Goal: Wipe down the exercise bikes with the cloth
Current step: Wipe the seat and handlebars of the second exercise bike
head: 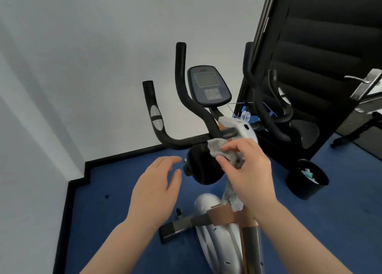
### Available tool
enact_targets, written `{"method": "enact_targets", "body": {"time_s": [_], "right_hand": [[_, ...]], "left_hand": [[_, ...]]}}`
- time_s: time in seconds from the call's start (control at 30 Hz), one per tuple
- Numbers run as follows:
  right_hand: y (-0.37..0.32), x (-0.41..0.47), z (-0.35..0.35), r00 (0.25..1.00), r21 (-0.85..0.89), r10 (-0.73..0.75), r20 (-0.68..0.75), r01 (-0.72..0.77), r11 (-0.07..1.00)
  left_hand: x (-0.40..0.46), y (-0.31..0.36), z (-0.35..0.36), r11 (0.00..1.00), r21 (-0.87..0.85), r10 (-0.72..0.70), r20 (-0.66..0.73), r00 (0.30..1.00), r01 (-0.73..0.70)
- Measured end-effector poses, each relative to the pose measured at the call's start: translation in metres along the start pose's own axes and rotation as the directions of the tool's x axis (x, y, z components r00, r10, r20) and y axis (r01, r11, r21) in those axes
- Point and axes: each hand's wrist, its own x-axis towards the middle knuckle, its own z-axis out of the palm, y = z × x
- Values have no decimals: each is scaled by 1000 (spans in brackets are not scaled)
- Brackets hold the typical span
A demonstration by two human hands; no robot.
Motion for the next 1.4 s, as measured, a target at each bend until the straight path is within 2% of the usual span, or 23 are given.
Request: {"method": "enact_targets", "body": {"time_s": [0.13,0.3,0.37,0.47,0.6,0.8,0.87,0.93,1.03,1.1,1.23,1.3,1.4], "right_hand": [[13,25,25,981,-114,-185,62,191,975],[30,32,45,895,-239,-415,162,444,864],[33,33,41,868,-300,-453,203,496,815],[34,31,25,873,-309,-417,252,481,821],[31,39,29,894,-192,-386,226,429,883],[31,38,32,867,-299,-340,363,454,839],[29,39,20,883,-288,-260,390,385,877],[19,45,13,925,-143,-187,331,245,959],[-2,63,19,986,81,-113,119,103,991],[-7,71,34,996,87,-51,73,44,995],[17,60,55,969,-216,-218,116,239,947],[30,55,45,948,-187,-281,149,306,933],[45,54,17,869,-37,-282,407,325,945]], "left_hand": [[22,0,18,986,-164,-26,-9,1000,25],[38,-6,31,977,-214,-5,33,999,12],[41,-8,35,969,-245,6,61,998,9],[44,-13,36,954,-298,18,116,993,17],[47,-18,37,927,-376,36,122,992,13],[48,-22,39,923,-385,52,100,994,-10],[47,-23,42,917,-400,41,98,994,1],[45,-23,46,906,-423,25,91,996,16],[43,-24,50,897,-441,14,87,996,26],[43,-25,49,901,-433,15,89,996,25],[43,-23,47,904,-427,30,85,996,9],[42,-22,47,901,-434,28,79,996,9],[42,-22,48,900,-436,20,72,997,13]]}}
